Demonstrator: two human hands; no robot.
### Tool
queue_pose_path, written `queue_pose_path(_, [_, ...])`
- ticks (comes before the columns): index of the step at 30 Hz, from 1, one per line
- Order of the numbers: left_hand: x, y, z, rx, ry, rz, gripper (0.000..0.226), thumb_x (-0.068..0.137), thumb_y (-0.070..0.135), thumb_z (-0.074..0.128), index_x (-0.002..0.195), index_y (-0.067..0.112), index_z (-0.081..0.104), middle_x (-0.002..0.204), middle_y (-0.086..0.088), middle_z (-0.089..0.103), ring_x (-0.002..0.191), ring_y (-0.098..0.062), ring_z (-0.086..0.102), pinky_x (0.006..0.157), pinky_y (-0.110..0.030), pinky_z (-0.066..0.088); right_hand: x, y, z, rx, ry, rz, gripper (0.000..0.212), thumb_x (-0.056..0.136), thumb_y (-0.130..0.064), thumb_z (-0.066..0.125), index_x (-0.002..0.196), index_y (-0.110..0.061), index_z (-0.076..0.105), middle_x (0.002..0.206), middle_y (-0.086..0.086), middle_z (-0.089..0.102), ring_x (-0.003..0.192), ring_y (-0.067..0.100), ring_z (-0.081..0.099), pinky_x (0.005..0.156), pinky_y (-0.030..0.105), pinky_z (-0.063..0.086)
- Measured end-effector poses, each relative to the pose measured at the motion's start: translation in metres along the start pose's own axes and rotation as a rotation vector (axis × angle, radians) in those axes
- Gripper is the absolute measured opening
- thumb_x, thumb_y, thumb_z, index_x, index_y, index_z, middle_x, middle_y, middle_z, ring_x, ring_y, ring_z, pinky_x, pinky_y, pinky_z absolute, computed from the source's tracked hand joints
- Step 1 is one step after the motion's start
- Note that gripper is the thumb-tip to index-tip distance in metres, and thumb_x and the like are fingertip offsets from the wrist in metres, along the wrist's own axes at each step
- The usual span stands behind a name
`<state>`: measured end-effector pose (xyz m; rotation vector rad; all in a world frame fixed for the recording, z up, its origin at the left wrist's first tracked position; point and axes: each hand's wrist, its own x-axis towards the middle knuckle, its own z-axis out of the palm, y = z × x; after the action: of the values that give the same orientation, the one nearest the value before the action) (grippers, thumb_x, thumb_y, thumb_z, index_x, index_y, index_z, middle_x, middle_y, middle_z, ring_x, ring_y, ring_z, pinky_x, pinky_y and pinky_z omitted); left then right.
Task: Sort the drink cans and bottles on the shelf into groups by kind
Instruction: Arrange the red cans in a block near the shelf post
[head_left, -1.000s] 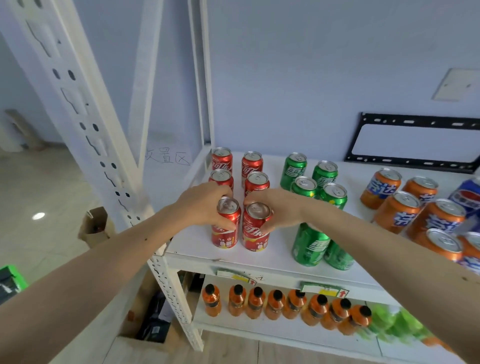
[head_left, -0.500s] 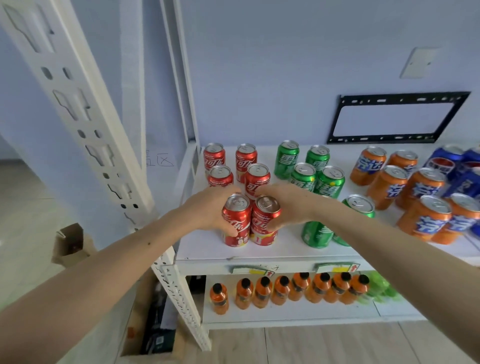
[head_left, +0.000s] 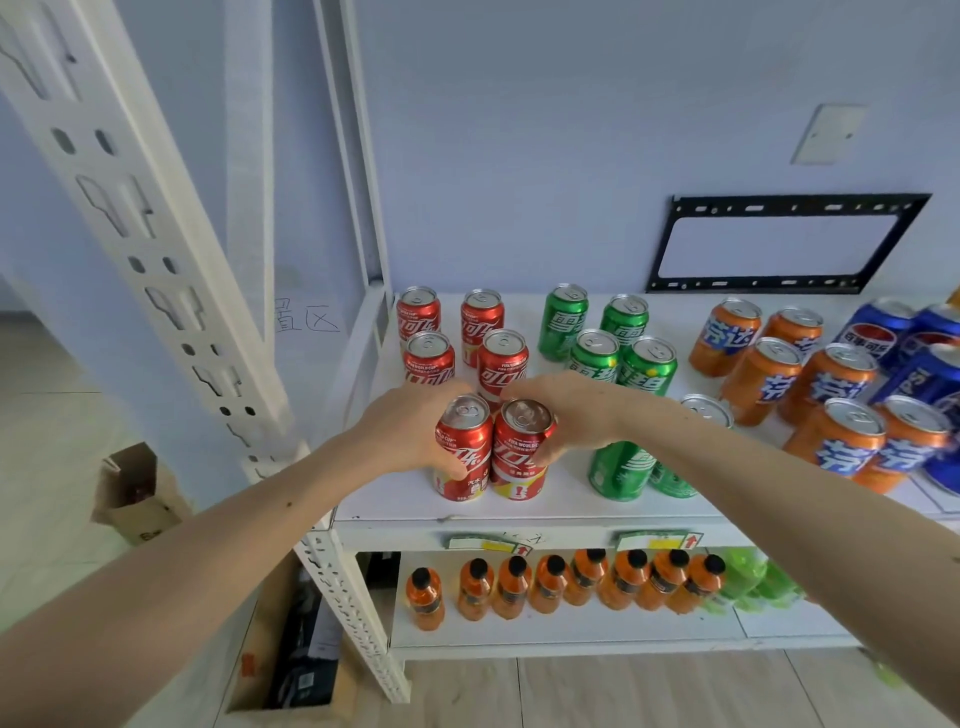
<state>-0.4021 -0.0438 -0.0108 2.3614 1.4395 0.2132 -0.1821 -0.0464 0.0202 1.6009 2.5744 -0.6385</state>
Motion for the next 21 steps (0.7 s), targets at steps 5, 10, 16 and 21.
queue_pose_path(5, [-0.003, 0.006, 0.0, 0.052, 0.021, -0.024, 0.084, 0.059, 0.044, 0.085, 0.131, 0.031, 0.044, 0.125, 0.003, 0.063, 0.109, -0.02, 0.061, 0.087, -0.038, 0.053, 0.0, 0.003, -0.001, 0.015, -0.019, -0.028, 0.074, 0.071, -0.019, 0.084, 0.134, -0.028, 0.047, 0.132, -0.004, 0.057, 0.121, 0.019, 0.053, 0.1, 0.039, 0.045])
queue_pose_path(10, [-0.005, 0.011, 0.003, 0.075, 0.035, -0.057, 0.085, 0.059, 0.048, 0.085, 0.131, 0.029, 0.044, 0.127, 0.003, 0.062, 0.11, -0.021, 0.061, 0.088, -0.04, 0.053, 0.001, 0.004, -0.004, 0.005, -0.05, -0.046, 0.077, 0.068, -0.015, 0.085, 0.134, -0.029, 0.047, 0.131, -0.004, 0.057, 0.12, 0.02, 0.053, 0.102, 0.045, 0.044])
queue_pose_path(16, [-0.008, 0.009, 0.003, 0.062, -0.003, -0.078, 0.098, 0.058, 0.053, 0.084, 0.14, 0.03, 0.035, 0.137, 0.003, 0.055, 0.12, -0.02, 0.056, 0.094, -0.042, 0.05, 0.001, 0.004, -0.005, 0.007, -0.061, -0.056, 0.083, 0.066, -0.015, 0.086, 0.137, -0.028, 0.044, 0.133, -0.003, 0.055, 0.121, 0.019, 0.052, 0.103, 0.045, 0.043])
queue_pose_path(21, [-0.004, 0.008, -0.031, -0.188, 0.027, -0.111, 0.105, 0.065, 0.048, 0.084, 0.149, 0.029, 0.024, 0.145, 0.001, 0.047, 0.126, -0.018, 0.052, 0.103, -0.041, 0.045, -0.008, 0.013, -0.026, 0.083, 0.002, 0.02, 0.097, 0.067, -0.02, 0.086, 0.147, -0.03, 0.031, 0.142, -0.007, 0.047, 0.121, 0.014, 0.052, 0.101, 0.04, 0.047])
